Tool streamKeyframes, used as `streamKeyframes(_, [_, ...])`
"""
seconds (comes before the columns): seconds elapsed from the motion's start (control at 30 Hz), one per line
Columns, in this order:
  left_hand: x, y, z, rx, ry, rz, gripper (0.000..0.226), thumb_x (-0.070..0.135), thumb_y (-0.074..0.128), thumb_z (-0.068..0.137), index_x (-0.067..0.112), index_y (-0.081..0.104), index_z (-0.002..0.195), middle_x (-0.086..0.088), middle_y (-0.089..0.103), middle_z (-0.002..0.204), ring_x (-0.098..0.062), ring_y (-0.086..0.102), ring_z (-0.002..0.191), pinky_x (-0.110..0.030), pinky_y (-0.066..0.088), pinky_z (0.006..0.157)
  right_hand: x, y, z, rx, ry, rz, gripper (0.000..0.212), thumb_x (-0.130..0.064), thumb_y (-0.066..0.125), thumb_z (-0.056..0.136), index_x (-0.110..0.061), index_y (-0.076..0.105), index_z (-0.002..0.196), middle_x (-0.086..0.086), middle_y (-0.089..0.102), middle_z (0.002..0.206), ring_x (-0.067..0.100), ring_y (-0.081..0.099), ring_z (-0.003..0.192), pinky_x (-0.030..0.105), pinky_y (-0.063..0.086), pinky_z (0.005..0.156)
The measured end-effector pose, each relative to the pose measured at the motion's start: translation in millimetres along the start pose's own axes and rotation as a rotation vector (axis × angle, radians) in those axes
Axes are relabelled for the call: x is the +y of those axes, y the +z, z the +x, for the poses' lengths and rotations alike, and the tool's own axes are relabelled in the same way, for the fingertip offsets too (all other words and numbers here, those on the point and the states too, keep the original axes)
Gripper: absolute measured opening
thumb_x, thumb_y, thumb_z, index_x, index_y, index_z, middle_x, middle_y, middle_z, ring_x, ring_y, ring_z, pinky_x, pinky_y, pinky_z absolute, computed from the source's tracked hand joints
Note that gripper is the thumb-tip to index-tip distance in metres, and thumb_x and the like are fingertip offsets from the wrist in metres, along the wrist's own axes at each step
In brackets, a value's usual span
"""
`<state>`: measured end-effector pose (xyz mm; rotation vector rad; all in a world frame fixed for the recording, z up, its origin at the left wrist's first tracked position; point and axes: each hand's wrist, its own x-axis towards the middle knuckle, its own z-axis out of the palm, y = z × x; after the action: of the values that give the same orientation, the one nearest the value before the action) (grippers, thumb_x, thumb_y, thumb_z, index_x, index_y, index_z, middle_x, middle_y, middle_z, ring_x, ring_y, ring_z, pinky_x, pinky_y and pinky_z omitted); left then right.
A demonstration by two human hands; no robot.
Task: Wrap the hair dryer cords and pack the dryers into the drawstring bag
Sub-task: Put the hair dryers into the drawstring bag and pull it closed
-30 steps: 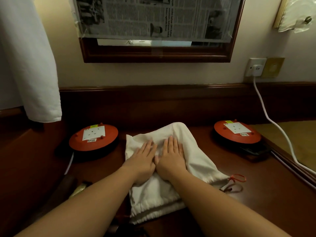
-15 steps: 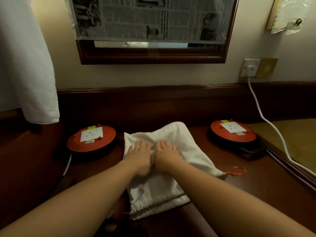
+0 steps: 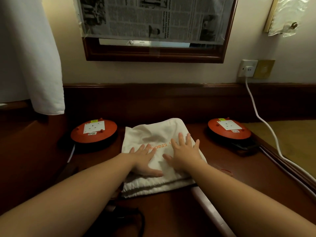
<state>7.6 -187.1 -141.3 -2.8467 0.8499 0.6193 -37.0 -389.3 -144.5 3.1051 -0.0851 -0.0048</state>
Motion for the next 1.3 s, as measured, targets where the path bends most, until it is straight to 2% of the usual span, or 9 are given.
streamKeyframes(0.13, [-0.6,-5.7,-28.1,0.085,-0.032,-0.071,0.116,0.087,0.039,0.083,0.021,-0.016,0.161,-0.005,-0.027,0.168,-0.023,-0.025,0.154,-0.058,-0.009,0.124,-20.5,-6.1,-18.4,0.105,-0.149,0.012,0.096,-0.08,0.025,0.095,-0.021,-0.003,0.165,0.013,-0.015,0.172,0.033,-0.021,0.157,0.065,-0.008,0.123])
streamKeyframes(0.27, [-24.0,-3.6,-80.1,0.17,-0.132,-0.059,0.093,0.071,0.04,0.096,0.021,0.001,0.164,-0.007,-0.016,0.17,-0.025,-0.021,0.155,-0.061,-0.007,0.124,-52.2,-19.1,-47.7,0.142,-0.352,0.08,0.088,-0.075,0.023,0.099,-0.02,0.009,0.166,0.008,-0.002,0.174,0.026,-0.014,0.159,0.055,-0.003,0.127])
streamKeyframes(0.43, [-65.2,16.1,-161.4,0.294,-0.306,-0.107,0.078,0.067,0.04,0.098,0.029,0.017,0.162,-0.005,-0.003,0.172,-0.026,-0.012,0.157,-0.059,-0.003,0.125,-104.0,-38.1,-98.9,-0.027,-0.55,0.29,0.07,-0.066,0.038,0.102,-0.026,0.035,0.159,0.0,0.043,0.161,0.023,0.045,0.143,0.04,0.041,0.112])
streamKeyframes(0.5, [-80.4,27.9,-189.4,0.318,-0.4,-0.153,0.079,0.066,0.042,0.098,0.028,0.018,0.162,-0.006,-0.002,0.172,-0.028,-0.01,0.157,-0.059,-0.002,0.125,-123.3,-35.4,-115.1,-0.063,-0.612,0.279,0.075,-0.07,0.041,0.099,-0.026,0.034,0.159,-0.001,0.051,0.153,0.022,0.054,0.131,0.037,0.048,0.104])
streamKeyframes(0.67, [-94.5,54.7,-232.5,0.343,-0.629,-0.419,0.093,0.077,0.037,0.092,0.02,0.016,0.162,-0.014,0.006,0.171,-0.035,0.005,0.157,-0.056,0.014,0.125,-164.6,-25.7,-137.2,-0.069,-0.698,0.171,0.098,-0.087,0.042,0.086,-0.025,0.028,0.159,0.004,0.054,0.145,0.026,0.053,0.128,0.043,0.049,0.103])
streamKeyframes(0.83, [-90.4,62.2,-250.1,0.433,-0.591,-0.714,0.086,0.061,0.052,0.097,0.014,0.019,0.162,-0.01,0.025,0.168,-0.031,0.029,0.152,-0.041,0.03,0.118,-193.7,-16.2,-139.3,-0.035,-0.665,0.273,0.094,-0.086,0.052,0.083,-0.028,0.03,0.154,0.003,0.061,0.135,0.026,0.061,0.116,0.043,0.055,0.093])
streamKeyframes(1.03, [-84.4,66.1,-252.4,0.535,-0.592,-0.784,0.063,0.039,0.061,0.099,0.011,0.041,0.151,-0.012,0.051,0.148,-0.031,0.052,0.131,-0.035,0.042,0.096,-212.3,-5.5,-143.4,0.144,-0.734,0.262,0.098,-0.073,0.053,0.091,-0.043,-0.008,0.161,0.004,0.061,0.118,0.025,0.063,0.098,0.04,0.059,0.076])
streamKeyframes(1.2, [-90.7,72.3,-253.7,0.604,-0.576,-0.848,0.078,0.042,0.064,0.096,0.012,0.029,0.159,-0.009,0.039,0.162,-0.03,0.041,0.145,-0.041,0.037,0.115,-210.9,-3.6,-139.1,0.214,-0.766,0.25,0.076,-0.058,0.047,0.101,-0.042,0.003,0.161,0.005,0.055,0.116,0.025,0.059,0.092,0.034,0.053,0.068])
streamKeyframes(1.3, [-88.5,65.5,-258.7,0.728,-0.528,-0.886,0.08,0.04,0.07,0.093,0.015,0.032,0.159,-0.008,0.043,0.159,-0.029,0.045,0.142,-0.04,0.04,0.112,-204.8,-12.5,-137.1,0.299,-0.787,0.239,0.071,-0.056,0.047,0.102,-0.036,0.014,0.161,0.005,0.056,0.117,0.024,0.058,0.094,0.031,0.044,0.067])
